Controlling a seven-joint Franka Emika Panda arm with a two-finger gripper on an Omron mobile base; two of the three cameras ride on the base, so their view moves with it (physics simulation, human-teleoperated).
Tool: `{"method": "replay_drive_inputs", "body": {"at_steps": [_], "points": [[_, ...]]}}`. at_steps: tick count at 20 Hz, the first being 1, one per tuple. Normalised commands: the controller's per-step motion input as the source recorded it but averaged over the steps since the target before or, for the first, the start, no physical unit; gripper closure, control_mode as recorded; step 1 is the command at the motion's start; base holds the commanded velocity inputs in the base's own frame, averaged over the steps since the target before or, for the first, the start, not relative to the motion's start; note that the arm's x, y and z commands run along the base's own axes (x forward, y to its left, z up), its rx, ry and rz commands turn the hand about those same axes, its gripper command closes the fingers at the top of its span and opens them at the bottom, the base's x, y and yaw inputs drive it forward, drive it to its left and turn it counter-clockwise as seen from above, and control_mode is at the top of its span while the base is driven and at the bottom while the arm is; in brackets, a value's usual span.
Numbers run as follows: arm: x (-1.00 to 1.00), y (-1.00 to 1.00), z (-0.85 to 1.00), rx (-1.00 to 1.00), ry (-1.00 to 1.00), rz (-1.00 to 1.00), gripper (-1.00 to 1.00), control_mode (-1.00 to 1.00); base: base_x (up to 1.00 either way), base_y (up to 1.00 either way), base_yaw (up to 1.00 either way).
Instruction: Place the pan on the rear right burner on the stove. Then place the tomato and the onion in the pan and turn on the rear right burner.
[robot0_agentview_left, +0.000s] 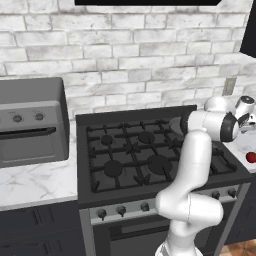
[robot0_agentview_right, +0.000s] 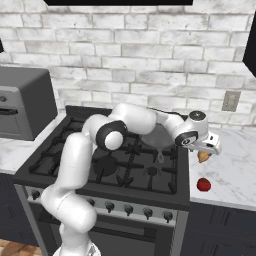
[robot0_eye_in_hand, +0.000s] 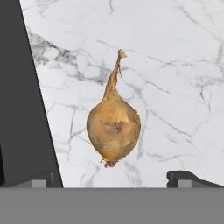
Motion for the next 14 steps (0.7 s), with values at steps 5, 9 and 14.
{"method": "replay_drive_inputs", "body": {"at_steps": [5,9,14], "points": [[0.16,-0.13,-0.17,0.0,0.0,0.0,-1.0,-1.0,0.0,0.0,0.0],[0.25,-0.13,-0.12,0.02,0.0,0.01,-1.0,-1.0,0.0,0.0,0.0],[0.19,-0.11,-0.11,0.03,0.01,0.02,-1.0,-1.0,0.0,0.0,0.0]]}}
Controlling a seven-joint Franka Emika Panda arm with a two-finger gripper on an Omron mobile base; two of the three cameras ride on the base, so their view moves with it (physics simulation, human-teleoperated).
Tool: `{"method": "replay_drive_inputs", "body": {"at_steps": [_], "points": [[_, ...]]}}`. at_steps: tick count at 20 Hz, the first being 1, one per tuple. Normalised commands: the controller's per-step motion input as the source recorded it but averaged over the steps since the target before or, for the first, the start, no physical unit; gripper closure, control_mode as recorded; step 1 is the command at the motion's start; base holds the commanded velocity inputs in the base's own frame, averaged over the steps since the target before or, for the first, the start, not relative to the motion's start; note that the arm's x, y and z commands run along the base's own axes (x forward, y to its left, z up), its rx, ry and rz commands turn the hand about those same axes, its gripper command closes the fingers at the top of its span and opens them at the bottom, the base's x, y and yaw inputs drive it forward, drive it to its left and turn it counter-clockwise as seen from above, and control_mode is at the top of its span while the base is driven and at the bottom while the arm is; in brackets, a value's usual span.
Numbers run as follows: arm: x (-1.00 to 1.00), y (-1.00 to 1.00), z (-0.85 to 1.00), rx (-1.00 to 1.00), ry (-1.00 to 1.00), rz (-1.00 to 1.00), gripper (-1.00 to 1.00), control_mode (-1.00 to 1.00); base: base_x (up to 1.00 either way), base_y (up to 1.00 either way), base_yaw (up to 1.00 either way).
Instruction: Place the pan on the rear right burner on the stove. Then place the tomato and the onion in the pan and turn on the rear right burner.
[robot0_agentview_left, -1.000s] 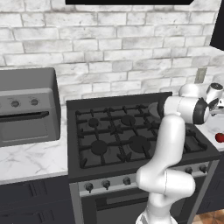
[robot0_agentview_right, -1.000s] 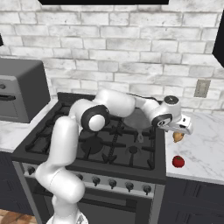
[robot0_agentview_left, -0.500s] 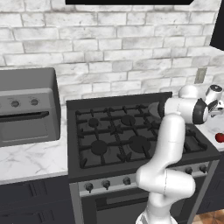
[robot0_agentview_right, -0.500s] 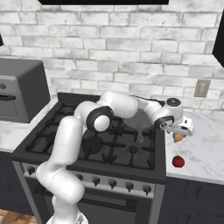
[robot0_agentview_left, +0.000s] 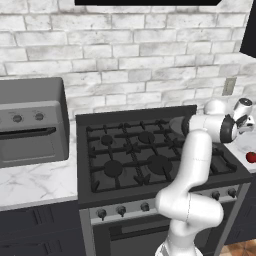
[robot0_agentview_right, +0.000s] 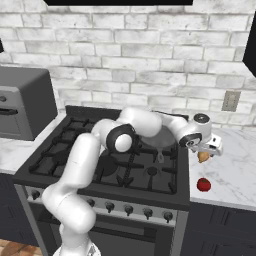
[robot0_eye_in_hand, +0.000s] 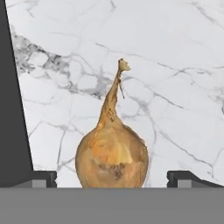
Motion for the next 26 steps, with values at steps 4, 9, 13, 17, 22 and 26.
{"method": "replay_drive_inputs", "body": {"at_steps": [4,9,13,17,22,26], "points": [[0.01,-0.11,-0.17,0.03,0.08,0.0,-1.0,-1.0,0.0,0.0,0.0],[0.0,-0.05,-0.2,0.01,0.12,0.0,-1.0,-1.0,0.0,0.0,0.0],[0.0,0.0,-0.15,0.01,0.12,0.0,1.0,-1.0,0.0,0.0,0.0],[0.0,0.0,-0.01,0.01,0.04,0.0,1.0,-1.0,0.0,0.0,0.0],[-0.08,0.04,0.2,0.01,0.0,0.0,1.0,-1.0,0.0,0.0,0.0],[-0.23,0.23,0.52,0.01,0.0,0.0,1.0,-1.0,0.0,0.0,0.0]]}}
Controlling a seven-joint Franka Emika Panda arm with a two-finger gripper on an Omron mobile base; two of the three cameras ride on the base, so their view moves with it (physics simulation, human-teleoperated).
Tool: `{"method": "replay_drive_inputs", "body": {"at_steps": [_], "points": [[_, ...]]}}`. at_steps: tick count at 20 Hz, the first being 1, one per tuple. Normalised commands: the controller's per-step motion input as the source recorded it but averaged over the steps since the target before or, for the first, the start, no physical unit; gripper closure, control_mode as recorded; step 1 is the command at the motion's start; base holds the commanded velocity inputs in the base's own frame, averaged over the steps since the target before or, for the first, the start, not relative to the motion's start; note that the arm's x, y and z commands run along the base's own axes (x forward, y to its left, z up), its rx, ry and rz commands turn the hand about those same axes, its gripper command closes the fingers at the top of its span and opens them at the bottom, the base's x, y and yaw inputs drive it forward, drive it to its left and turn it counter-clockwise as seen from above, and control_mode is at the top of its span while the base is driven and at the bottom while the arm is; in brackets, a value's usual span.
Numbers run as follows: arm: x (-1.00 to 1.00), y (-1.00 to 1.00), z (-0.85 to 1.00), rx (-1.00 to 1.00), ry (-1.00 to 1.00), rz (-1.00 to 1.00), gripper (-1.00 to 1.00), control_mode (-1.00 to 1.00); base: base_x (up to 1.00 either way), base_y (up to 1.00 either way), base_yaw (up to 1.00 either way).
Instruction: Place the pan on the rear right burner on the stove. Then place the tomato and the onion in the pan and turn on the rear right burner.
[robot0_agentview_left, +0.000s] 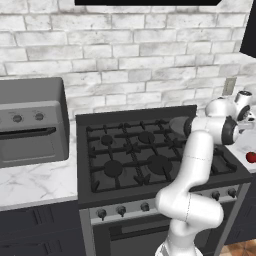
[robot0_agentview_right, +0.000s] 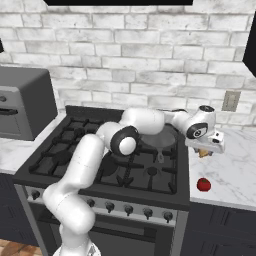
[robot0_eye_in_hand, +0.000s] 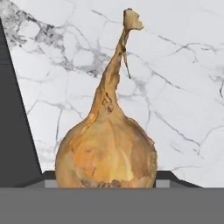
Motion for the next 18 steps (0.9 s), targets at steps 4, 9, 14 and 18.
{"method": "replay_drive_inputs", "body": {"at_steps": [4,9,14,18], "points": [[-0.22,0.27,0.77,0.0,-0.08,0.0,1.0,-1.0,0.0,0.0,0.0],[-0.17,0.43,0.67,0.0,-0.02,0.0,1.0,-1.0,0.0,0.0,0.0],[-0.15,0.52,0.57,0.0,0.0,0.0,1.0,-1.0,0.0,0.0,0.0],[-0.01,0.47,0.5,0.0,0.0,0.0,1.0,-1.0,0.0,0.0,0.0]]}}
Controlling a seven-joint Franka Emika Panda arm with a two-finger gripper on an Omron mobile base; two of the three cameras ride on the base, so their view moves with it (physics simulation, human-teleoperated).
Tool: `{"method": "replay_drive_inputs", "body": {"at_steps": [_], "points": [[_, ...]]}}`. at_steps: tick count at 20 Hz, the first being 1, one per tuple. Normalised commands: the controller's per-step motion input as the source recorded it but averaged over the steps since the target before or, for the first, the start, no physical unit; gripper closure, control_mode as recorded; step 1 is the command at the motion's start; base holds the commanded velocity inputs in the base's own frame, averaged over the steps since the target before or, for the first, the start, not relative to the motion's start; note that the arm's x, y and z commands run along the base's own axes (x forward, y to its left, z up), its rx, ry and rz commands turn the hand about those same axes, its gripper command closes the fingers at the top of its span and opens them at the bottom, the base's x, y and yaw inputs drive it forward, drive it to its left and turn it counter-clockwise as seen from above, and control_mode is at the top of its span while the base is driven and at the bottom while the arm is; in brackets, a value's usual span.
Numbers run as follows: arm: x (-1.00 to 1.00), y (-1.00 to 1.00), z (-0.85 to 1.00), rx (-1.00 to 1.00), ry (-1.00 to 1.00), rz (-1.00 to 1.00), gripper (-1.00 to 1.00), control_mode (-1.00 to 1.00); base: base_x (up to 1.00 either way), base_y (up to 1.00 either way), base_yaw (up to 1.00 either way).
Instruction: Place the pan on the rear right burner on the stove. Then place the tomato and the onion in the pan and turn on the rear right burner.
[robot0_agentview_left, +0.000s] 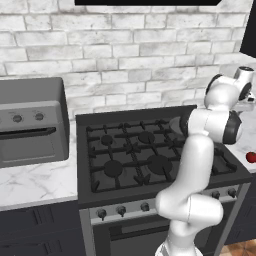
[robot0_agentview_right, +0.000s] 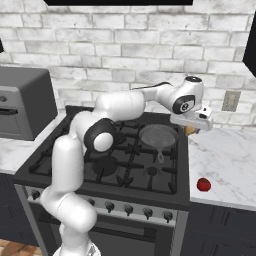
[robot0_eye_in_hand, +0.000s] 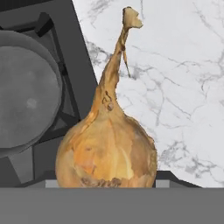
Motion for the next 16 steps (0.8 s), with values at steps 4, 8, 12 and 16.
{"method": "replay_drive_inputs", "body": {"at_steps": [4,8,12,16], "points": [[0.0,0.22,0.3,0.0,0.0,0.01,1.0,-1.0,0.0,0.0,0.0],[0.0,0.27,0.1,0.0,0.0,0.01,1.0,-1.0,0.0,0.0,0.0],[0.0,0.38,0.0,0.0,0.0,0.0,1.0,-1.0,0.0,0.0,0.0],[0.0,0.13,0.0,0.0,0.0,0.01,1.0,-1.0,0.0,0.0,0.0]]}}
